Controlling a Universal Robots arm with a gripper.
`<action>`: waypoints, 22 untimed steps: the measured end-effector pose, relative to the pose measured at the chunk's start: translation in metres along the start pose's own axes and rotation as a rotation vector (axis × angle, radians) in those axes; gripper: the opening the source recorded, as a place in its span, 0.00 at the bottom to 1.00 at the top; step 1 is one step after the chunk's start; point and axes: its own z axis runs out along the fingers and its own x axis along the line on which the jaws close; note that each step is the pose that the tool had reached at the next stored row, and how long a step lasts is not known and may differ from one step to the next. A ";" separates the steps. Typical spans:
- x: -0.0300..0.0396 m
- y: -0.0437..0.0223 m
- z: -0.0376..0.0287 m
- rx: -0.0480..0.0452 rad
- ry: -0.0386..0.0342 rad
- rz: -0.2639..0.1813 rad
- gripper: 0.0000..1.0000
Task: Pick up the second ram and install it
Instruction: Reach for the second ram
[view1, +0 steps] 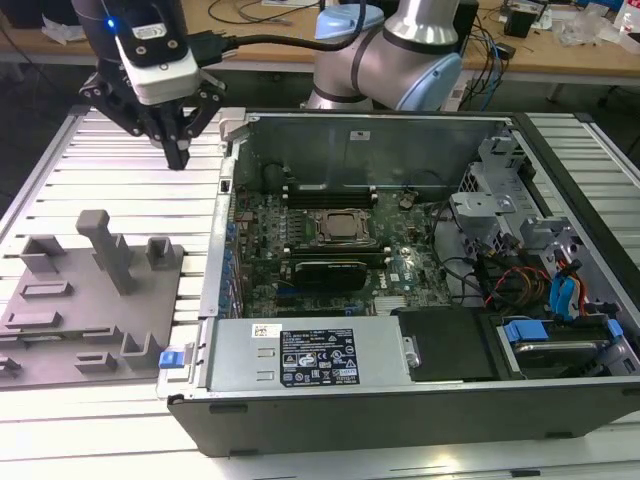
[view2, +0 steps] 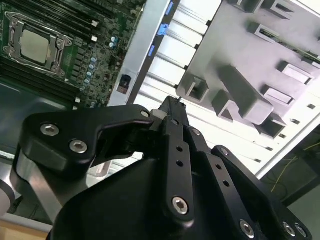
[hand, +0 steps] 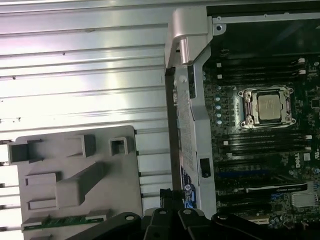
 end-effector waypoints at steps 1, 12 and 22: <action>0.0041 -0.0003 0.0001 0.0000 0.0000 0.000 0.11; 0.0360 -0.0027 0.0008 0.0000 0.0000 0.000 0.11; 0.0668 -0.0050 0.0006 0.0000 0.0000 0.000 0.11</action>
